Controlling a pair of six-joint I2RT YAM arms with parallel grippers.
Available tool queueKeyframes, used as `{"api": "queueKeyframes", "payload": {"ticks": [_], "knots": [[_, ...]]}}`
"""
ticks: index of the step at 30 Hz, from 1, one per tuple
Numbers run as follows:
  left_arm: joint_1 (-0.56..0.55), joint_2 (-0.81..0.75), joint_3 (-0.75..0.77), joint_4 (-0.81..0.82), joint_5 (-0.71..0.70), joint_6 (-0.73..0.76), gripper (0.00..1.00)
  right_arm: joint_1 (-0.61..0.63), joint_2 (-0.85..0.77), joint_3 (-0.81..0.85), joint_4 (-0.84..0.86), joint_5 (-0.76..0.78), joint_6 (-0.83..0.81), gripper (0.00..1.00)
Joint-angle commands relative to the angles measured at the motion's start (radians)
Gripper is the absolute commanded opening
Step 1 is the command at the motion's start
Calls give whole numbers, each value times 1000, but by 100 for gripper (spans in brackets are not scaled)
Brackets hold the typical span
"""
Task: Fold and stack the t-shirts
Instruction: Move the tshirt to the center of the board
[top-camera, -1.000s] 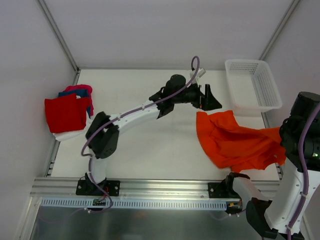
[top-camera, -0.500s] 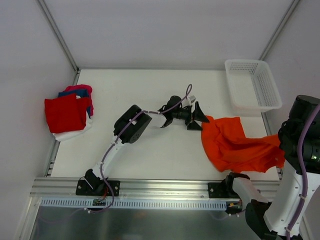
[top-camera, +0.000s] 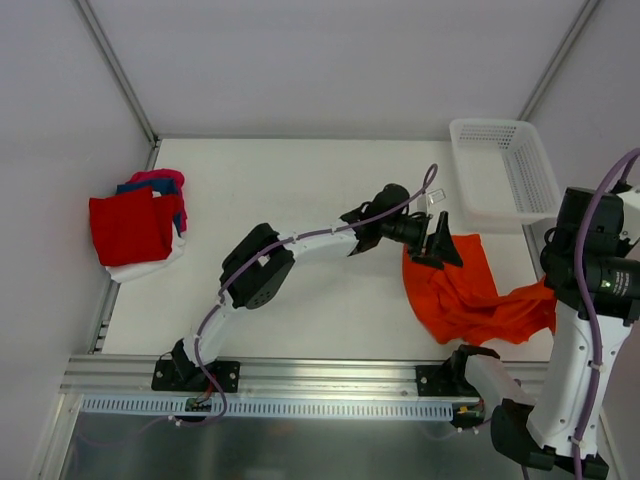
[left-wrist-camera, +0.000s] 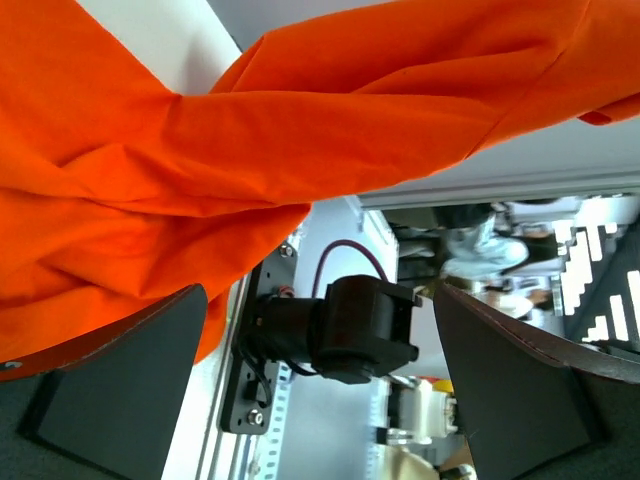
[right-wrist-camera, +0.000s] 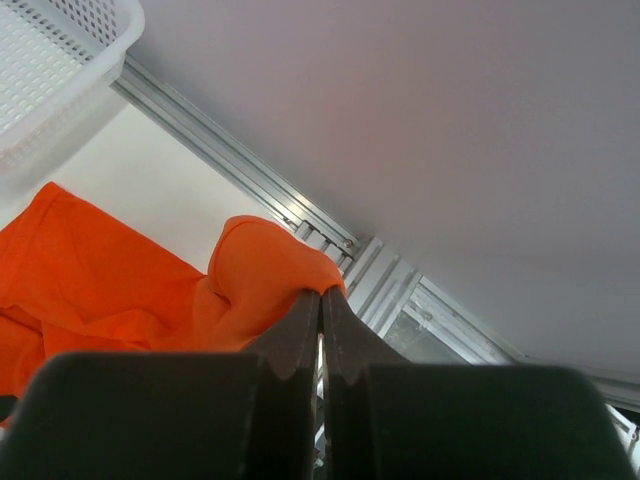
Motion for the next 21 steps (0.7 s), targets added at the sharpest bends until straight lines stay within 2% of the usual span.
{"api": "queueKeyframes", "payload": {"ticks": [1,7,10,16,19,21], "knots": [[-2,38,110,-287,-80,173,99,-12,-31,-10,19,-9,-12,1],[-22,219,391,-602,-251,328,99,-12,-43,-30,25,-18,-12,1],[-22,247,417,-678,-383,382,99,-12,-48,-30,25,-26,-15,1],[-24,246,427,-729,-523,431,99,-12,-52,-49,31,-55,-9,1],[-24,241,445,-750,-551,455,99,-12,-55,-67,36,-55,-9,1],[-27,244,466,-747,-506,506,99,-12,-60,-76,43,-50,-12,1]]}}
